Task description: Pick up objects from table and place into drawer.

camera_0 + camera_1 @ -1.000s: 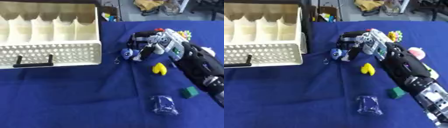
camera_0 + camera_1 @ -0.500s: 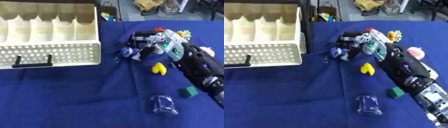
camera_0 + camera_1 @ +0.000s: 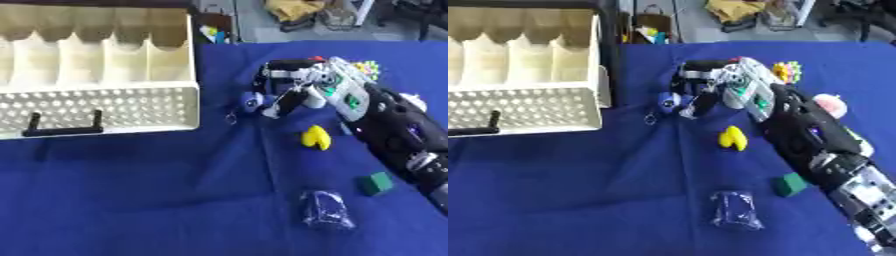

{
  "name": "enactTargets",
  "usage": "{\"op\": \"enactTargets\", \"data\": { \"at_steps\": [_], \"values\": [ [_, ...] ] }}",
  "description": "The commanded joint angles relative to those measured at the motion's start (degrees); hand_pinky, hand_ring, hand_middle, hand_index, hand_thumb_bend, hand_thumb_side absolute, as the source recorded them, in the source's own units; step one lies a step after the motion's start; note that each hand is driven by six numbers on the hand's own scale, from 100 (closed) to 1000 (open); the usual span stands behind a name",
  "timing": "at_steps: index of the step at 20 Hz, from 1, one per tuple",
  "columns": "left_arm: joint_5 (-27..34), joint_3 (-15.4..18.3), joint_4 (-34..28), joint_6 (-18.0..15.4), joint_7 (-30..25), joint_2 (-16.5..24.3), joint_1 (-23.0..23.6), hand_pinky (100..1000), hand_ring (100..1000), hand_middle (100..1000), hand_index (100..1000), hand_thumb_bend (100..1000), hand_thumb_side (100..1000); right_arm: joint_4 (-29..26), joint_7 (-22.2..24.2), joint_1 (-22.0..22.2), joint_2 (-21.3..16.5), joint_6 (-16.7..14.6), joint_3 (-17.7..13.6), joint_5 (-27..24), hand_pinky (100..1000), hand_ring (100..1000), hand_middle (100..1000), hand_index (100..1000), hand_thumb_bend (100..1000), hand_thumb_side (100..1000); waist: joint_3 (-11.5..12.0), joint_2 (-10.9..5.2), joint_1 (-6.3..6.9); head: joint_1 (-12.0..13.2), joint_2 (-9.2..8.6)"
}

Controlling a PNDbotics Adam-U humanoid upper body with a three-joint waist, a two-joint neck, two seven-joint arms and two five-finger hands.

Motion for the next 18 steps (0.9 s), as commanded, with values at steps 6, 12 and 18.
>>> {"op": "enactTargets", "data": {
  "at_steps": [6,12,18],
  "values": [
    [0.2,0.8,-0.7,0.1,0.3,1.6,0.3,561,707,627,767,565,1000,-7.5,-0.4,-2.0,-5.5,1.4,-0.2,-3.9,510,701,390,493,165,186,-0.8,-2.35,0.12,0.8,0.03],
    [0.1,1.1,-0.7,0.1,0.6,1.9,0.8,562,707,628,767,563,1000,-14.1,-1.6,-2.9,-8.3,4.7,-1.5,-6.8,496,697,386,489,168,219,-1.2,-2.94,0.03,2.1,-0.56],
    [0.0,1.1,-0.7,0.3,0.8,2.3,1.1,562,706,628,767,560,1000,-18.7,-3.4,-6.0,-8.9,8.4,-3.2,-8.5,485,693,383,485,168,252,-1.3,-3.44,-0.49,3.3,-1.19]
  ]
}}
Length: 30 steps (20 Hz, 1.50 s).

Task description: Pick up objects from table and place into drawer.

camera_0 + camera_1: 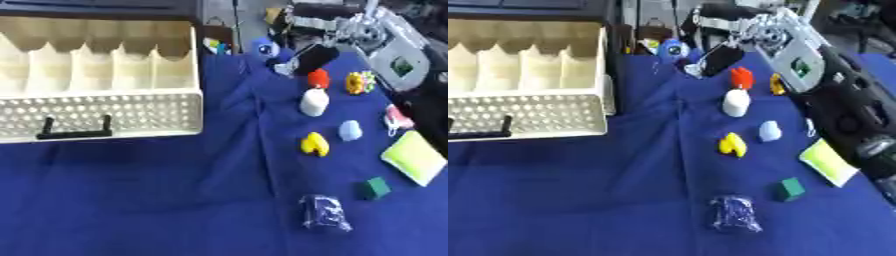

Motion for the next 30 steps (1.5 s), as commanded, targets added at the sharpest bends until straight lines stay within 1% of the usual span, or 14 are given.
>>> {"op": "enactTargets", "data": {
  "at_steps": [1,8,13,14,15,20,26,27,28,30],
  "values": [
    [0.0,0.4,-0.7,0.0,0.2,1.8,-0.2,563,707,629,767,560,1000,-2.5,-1.0,-2.8,-1.6,1.7,-1.5,-1.0,483,691,383,484,167,257,0.1,-1.39,-0.03,0.5,-1.05],
    [0.1,0.3,-0.7,0.3,0.2,2.3,-0.4,564,707,630,767,555,1000,-2.3,-3.2,-6.8,0.8,3.9,-3.1,-2.3,467,689,383,485,181,258,0.9,-1.95,-1.17,-0.1,-1.50],
    [0.4,0.1,-0.7,0.6,-0.1,2.5,-0.7,564,708,630,767,551,1000,-1.3,-4.5,-9.5,3.6,5.1,-4.2,-3.5,457,687,382,485,188,256,1.6,-2.28,-1.96,-0.7,-1.81],
    [0.5,0.1,-0.7,0.6,-0.1,2.5,-0.7,564,708,630,767,551,1000,-1.1,-4.7,-10.0,4.1,5.2,-4.2,-3.5,457,686,383,485,221,364,1.7,-2.33,-2.08,-0.8,-1.92],
    [0.6,0.0,-0.7,0.7,-0.2,2.6,-0.8,564,708,630,767,551,1000,-0.9,-4.8,-10.5,4.7,5.2,-4.2,-3.5,457,686,383,485,188,257,1.9,-2.41,-2.20,-0.9,-2.04],
    [1.0,-0.2,-0.7,0.7,-0.4,2.7,-1.3,566,709,632,767,548,1000,0.6,-5.9,-12.6,8.1,5.5,-4.3,-3.0,456,687,382,486,195,255,2.7,-2.51,-2.67,-1.7,-2.70],
    [1.4,-0.5,-0.7,0.6,-0.9,2.7,-2.1,565,708,631,766,547,1000,3.4,-7.2,-13.7,11.6,5.6,-4.3,-1.6,449,688,384,491,207,249,4.2,-2.02,-3.18,-3.3,-3.54],
    [1.5,-0.5,-0.7,0.6,-1.0,2.6,-2.2,565,708,631,766,548,1000,3.9,-7.3,-13.8,12.1,5.5,-4.2,-1.4,448,689,388,499,243,236,4.4,-1.91,-3.25,-3.6,-3.62],
    [1.5,-0.5,-0.7,0.7,-1.0,2.6,-2.3,565,708,630,766,547,1000,4.3,-7.4,-13.8,12.6,5.4,-4.1,-1.1,448,690,390,501,217,251,4.6,-1.79,-3.34,-3.9,-3.64],
    [1.6,-0.5,-0.7,0.7,-1.1,2.5,-2.5,564,707,630,766,546,1000,4.9,-7.5,-13.8,13.4,5.1,-3.8,-0.6,448,692,397,510,229,261,4.9,-1.59,-3.49,-4.2,-3.60]
  ]
}}
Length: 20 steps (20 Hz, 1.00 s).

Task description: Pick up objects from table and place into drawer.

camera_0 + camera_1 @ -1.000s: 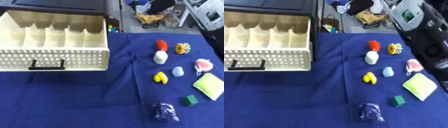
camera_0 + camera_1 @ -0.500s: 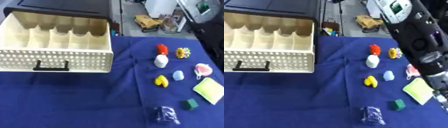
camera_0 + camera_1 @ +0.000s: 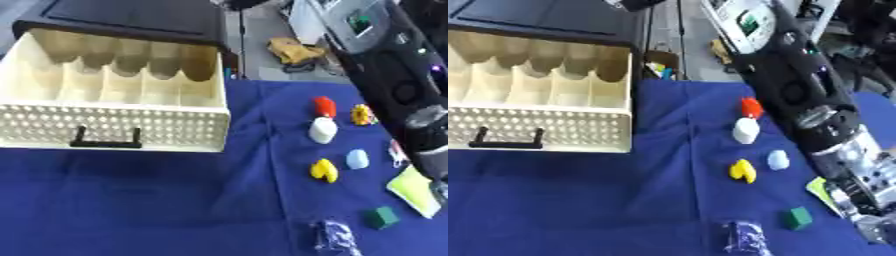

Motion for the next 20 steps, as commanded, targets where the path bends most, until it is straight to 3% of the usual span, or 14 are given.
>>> {"op": "enactTargets", "data": {
  "at_steps": [1,8,15,20],
  "values": [
    [0.1,-0.1,-0.7,0.0,-0.3,1.4,-0.9,564,707,629,765,545,1000,0.8,-0.5,-1.5,0.4,-0.2,-0.2,1.3,448,694,401,515,245,270,0.2,-0.72,0.37,-0.8,-0.52],
    [0.1,0.0,-0.7,0.2,-0.3,1.1,-1.5,564,706,628,765,541,1000,2.1,1.0,-0.4,2.5,-1.4,1.2,3.3,457,709,435,549,380,320,0.8,-0.03,-0.04,-1.3,-0.04],
    [0.1,-0.1,-0.7,0.3,-0.3,0.8,-1.9,563,705,627,765,541,1000,2.3,2.9,0.1,3.7,-3.2,2.5,3.7,521,778,538,676,545,534,1.3,0.43,-0.27,-1.6,0.25],
    [0.1,0.0,-0.7,0.4,-0.3,0.7,-2.0,563,705,626,765,540,1000,2.0,5.1,0.0,3.6,-5.1,2.6,4.0,623,840,708,837,647,687,1.2,0.55,-0.42,-1.4,0.32]
  ]
}}
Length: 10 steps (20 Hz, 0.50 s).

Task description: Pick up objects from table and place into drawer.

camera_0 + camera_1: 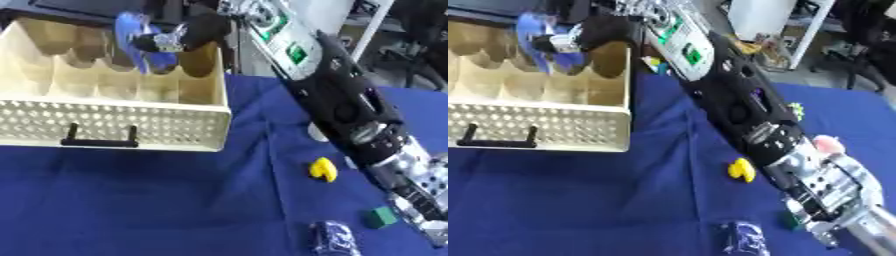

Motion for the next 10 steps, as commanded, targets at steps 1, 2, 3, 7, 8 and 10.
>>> {"op": "enactTargets", "data": {
  "at_steps": [1,2,3,7,8,10],
  "values": [
    [0.0,0.0,-0.7,0.2,-0.1,0.8,-1.0,563,705,626,765,540,1000,-0.6,1.4,-0.9,-0.4,-1.1,0.0,0.3,641,852,745,869,662,715,0.0,-0.78,0.38,0.1,0.36],
    [0.0,0.0,-0.7,0.2,-0.1,0.8,-0.9,563,705,626,765,541,1000,-0.7,1.5,-0.9,-0.5,-1.3,-0.2,0.1,652,861,768,889,674,732,0.0,-0.79,0.39,0.1,0.40],
    [0.0,0.0,-0.7,0.2,0.0,0.8,-0.9,563,705,626,765,541,1000,-0.9,1.6,-0.9,-0.6,-1.4,-0.4,-0.1,661,869,784,904,686,741,-0.1,-0.81,0.41,0.2,0.43],
    [0.0,0.0,-0.7,0.2,0.0,0.9,-0.7,563,705,626,765,542,1000,-1.7,1.3,-1.0,-1.0,-1.3,-0.9,-0.8,665,878,796,911,693,750,-0.3,-0.97,0.54,0.2,0.48],
    [0.0,0.1,-0.7,0.1,0.0,0.8,-0.6,562,704,626,765,542,1000,-2.0,0.8,-1.0,-1.1,-1.1,-1.2,-1.2,654,876,788,903,683,751,-0.3,-1.03,0.61,0.3,0.52],
    [0.0,0.1,-0.7,0.1,0.1,0.8,-0.4,562,705,626,765,542,1000,-3.5,-0.9,-0.9,-1.5,-0.5,-2.1,-3.0,637,871,780,896,662,750,-0.6,-1.19,0.86,0.4,0.60]
  ]
}}
